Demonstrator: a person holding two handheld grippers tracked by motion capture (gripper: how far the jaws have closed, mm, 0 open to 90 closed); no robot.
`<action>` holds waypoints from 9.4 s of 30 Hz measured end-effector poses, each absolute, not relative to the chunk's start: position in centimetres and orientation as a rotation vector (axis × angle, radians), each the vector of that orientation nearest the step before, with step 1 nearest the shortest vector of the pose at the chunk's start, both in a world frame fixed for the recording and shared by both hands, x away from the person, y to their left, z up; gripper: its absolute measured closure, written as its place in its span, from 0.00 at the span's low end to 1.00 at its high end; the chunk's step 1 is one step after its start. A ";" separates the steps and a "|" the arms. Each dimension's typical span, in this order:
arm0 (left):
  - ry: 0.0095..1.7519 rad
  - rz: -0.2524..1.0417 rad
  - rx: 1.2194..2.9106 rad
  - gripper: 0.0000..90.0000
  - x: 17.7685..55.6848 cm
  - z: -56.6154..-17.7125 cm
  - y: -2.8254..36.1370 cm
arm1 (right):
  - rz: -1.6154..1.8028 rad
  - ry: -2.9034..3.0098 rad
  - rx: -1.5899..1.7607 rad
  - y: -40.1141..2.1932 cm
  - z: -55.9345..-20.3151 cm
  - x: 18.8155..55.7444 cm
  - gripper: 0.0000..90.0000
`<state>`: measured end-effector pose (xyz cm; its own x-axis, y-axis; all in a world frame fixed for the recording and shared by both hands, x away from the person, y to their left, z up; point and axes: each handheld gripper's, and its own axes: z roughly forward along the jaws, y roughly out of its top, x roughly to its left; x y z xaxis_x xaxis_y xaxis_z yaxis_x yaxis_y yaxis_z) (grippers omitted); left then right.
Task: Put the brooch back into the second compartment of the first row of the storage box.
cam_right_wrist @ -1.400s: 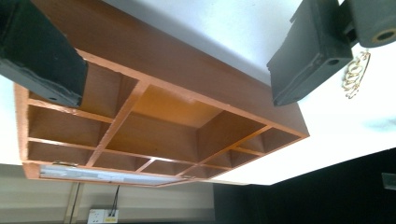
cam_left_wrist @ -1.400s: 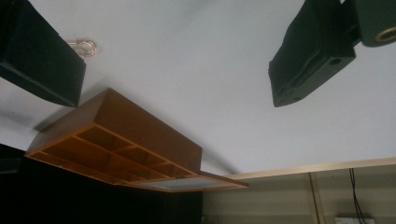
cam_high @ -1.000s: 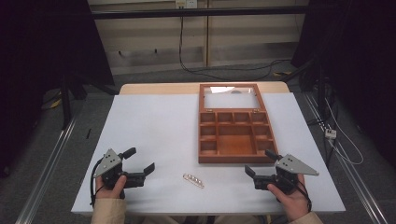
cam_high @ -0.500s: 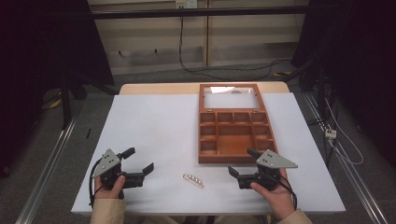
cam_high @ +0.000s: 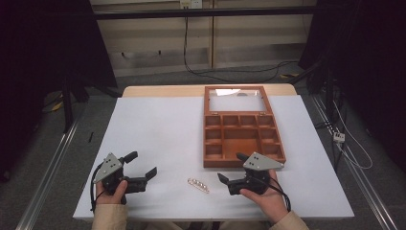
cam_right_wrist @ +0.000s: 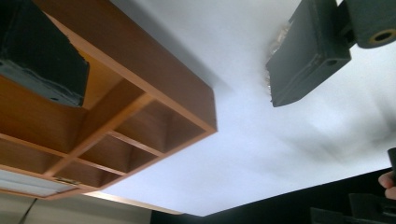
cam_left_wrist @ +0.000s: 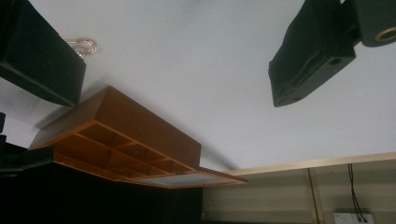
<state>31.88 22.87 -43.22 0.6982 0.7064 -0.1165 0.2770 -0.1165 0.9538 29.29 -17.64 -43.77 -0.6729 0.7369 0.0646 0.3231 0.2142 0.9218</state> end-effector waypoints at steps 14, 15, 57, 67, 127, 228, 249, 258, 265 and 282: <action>0.798 0.442 1.699 0.04 31.9 -43.2 22.9 | 1.477 2.217 0.920 -14.5 -43.8 29.8 0.11; 0.799 0.443 1.698 0.04 31.9 -43.2 22.9 | 1.481 2.229 0.921 -14.4 -43.9 29.8 0.12; 0.798 0.437 1.701 0.04 32.0 -43.4 23.0 | 1.163 2.645 0.837 -9.5 -45.6 31.3 0.90; 0.798 0.438 1.701 0.04 31.9 -43.4 23.0 | 1.213 2.658 0.868 -10.0 -45.3 31.5 0.90; 0.790 0.437 1.698 0.04 31.9 -43.3 22.8 | 1.378 2.617 0.946 -14.0 -39.6 34.4 0.90; 0.787 0.434 1.696 0.04 31.9 -43.2 22.9 | 1.279 2.433 1.125 -19.0 -38.1 41.4 0.90; 0.787 0.432 1.696 0.04 31.9 -43.2 22.9 | 1.268 2.408 1.146 -19.7 -38.1 42.4 0.90; 0.786 0.433 1.696 0.04 31.9 -43.2 22.9 | 1.255 2.388 1.153 -20.0 -37.8 43.1 0.90; 0.785 0.432 1.696 0.04 31.9 -43.3 22.9 | 1.253 2.375 1.171 -20.2 -38.0 43.6 0.90; 0.785 0.430 1.697 0.04 32.0 -43.3 22.9 | 1.250 2.350 1.208 -20.7 -38.6 44.5 0.90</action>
